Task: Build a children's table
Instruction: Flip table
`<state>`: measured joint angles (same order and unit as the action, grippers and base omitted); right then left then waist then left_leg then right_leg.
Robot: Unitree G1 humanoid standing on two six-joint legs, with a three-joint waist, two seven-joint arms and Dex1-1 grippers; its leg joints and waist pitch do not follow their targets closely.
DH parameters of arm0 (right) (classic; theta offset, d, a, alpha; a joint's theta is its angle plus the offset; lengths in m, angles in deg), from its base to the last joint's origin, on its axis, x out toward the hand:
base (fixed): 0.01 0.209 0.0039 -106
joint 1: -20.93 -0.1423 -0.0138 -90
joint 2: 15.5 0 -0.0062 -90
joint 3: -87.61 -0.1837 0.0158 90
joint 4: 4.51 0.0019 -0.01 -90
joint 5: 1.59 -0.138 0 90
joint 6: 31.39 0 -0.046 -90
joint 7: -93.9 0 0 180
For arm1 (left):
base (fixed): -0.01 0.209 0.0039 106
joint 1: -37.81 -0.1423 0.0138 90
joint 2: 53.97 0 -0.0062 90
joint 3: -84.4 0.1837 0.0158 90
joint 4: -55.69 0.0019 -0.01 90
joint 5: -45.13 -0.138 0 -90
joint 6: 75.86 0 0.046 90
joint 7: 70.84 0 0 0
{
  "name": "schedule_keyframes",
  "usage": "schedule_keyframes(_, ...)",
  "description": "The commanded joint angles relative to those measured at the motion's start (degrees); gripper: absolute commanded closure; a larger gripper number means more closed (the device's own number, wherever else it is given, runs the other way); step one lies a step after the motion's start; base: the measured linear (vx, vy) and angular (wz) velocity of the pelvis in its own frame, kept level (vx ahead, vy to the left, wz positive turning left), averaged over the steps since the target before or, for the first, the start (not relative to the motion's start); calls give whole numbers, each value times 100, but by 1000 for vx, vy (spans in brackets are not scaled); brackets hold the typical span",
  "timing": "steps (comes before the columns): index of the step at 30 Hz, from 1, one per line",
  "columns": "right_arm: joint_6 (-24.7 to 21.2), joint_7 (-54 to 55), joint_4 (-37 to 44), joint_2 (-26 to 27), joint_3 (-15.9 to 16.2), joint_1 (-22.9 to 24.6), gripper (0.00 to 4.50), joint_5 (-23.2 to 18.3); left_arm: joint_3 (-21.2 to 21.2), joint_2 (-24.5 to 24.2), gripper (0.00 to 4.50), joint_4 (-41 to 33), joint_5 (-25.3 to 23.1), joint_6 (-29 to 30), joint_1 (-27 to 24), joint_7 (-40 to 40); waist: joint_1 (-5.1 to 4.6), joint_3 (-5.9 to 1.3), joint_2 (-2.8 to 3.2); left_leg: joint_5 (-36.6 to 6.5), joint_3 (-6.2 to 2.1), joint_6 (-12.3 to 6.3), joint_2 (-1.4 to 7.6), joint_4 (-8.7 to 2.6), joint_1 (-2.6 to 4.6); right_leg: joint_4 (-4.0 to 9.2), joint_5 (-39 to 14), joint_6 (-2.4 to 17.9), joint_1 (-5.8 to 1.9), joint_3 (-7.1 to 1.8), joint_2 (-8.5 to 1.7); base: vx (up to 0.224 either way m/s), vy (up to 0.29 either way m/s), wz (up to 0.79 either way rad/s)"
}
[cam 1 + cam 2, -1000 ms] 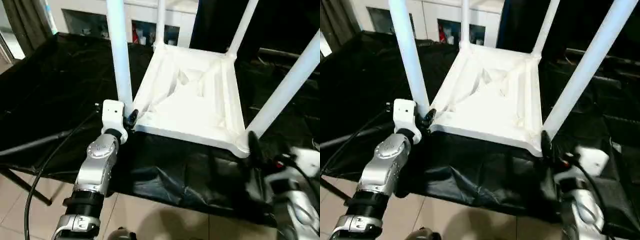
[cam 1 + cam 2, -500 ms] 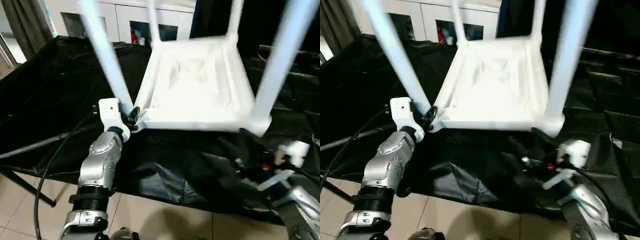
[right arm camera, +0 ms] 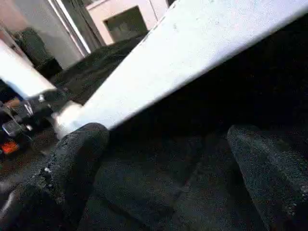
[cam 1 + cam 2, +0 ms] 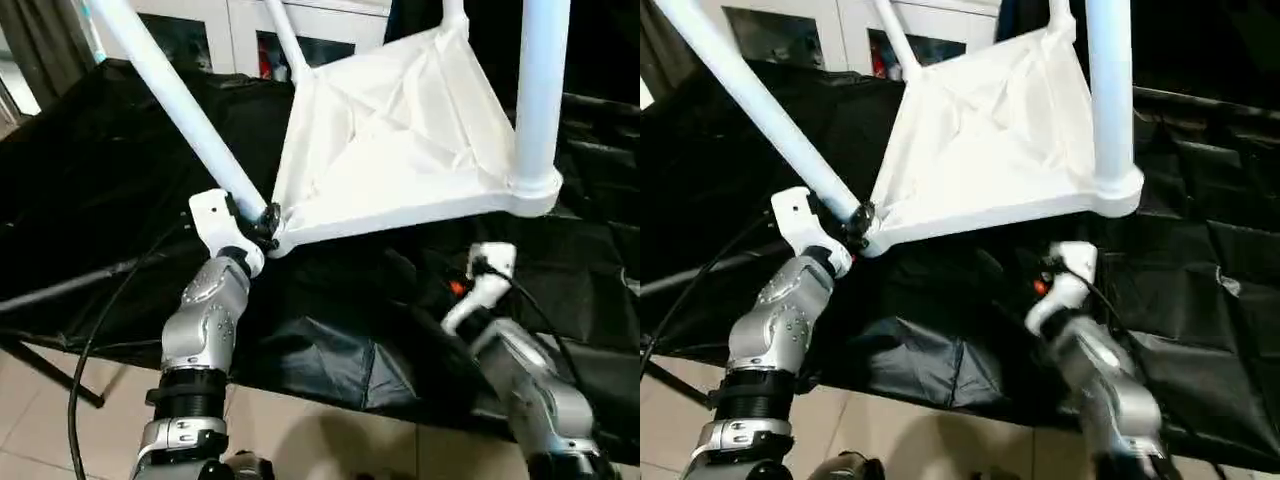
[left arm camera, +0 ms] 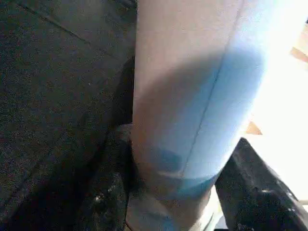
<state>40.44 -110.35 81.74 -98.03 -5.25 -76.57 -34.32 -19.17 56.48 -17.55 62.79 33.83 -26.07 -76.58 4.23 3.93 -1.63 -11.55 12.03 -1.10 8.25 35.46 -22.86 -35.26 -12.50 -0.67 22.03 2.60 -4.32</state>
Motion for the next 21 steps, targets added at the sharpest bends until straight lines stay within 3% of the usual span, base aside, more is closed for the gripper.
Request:
schedule_keyframes(1, -109, -17, -149, 187, -363, -234, 0, -448, -134, 183, 238, -246, 415, 58, 86, 65, 23, -428, -137, -29, -271, -647, 569, -409, 170, 278, 320, 1598, -206, -272, -548, 0, 0, 0)
schedule_keyframes(2, -109, -17, -149, 187, -363, -234, 0, -448, -134, 183, 238, -246, 415, 58, 86, 65, 32, -433, -123, -6, -275, -642, 566, -405, 172, 270, 341, 1617, -207, -268, -552, 0, 0, 0)
schedule_keyframes(3, -141, -84, -212, 368, -552, -423, 0, -799, -116, 217, 238, -294, 395, 71, 53, 80, 31, -428, -142, 13, -266, -650, 569, -401, 177, 271, 368, 1613, -202, -270, -544, 0, 0, 0)
schedule_keyframes(5, -158, -57, -375, 499, -703, -646, 0, -989, -96, 244, 238, -325, 380, 82, 24, 106, 37, -431, -134, 73, -267, -658, 567, -396, 176, 252, 437, 1620, -201, -268, -548, 0, 0, 0)
schedule_keyframes(9, -125, 57, -639, 612, -832, -897, 0, -1084, -65, 263, 238, -354, 371, 103, 6, 116, 58, -439, -131, 206, -257, -621, 558, -387, 179, 233, 535, 1612, -202, -265, -536, 0, 0, 0)
schedule_keyframes(10, -110, 74, -692, 631, -851, -943, 0, -1093, -59, 267, 238, -361, 369, 108, 2, 116, 65, -441, -153, 217, -254, -621, 561, -387, 189, 236, 537, 1610, -200, -261, -537, 0, 0, 0)
schedule_keyframes(19, 314, 742, -2443, 964, -1144, -2145, 0, -741, 19, 337, 238, -451, 344, 201, -35, 138, 82, -438, -135, -34, -212, -408, 526, -381, 179, 255, 145, 1602, -166, -272, -538, 0, 0, 0)
schedule_keyframes(21, 406, 810, -2895, 1015, -1280, -2459, 0, -815, 61, 375, 238, -494, 330, 227, -57, 145, 79, -440, -154, -64, -219, -378, 535, -389, 169, 240, 153, 1563, -175, -274, -531, 0, 0, 0)
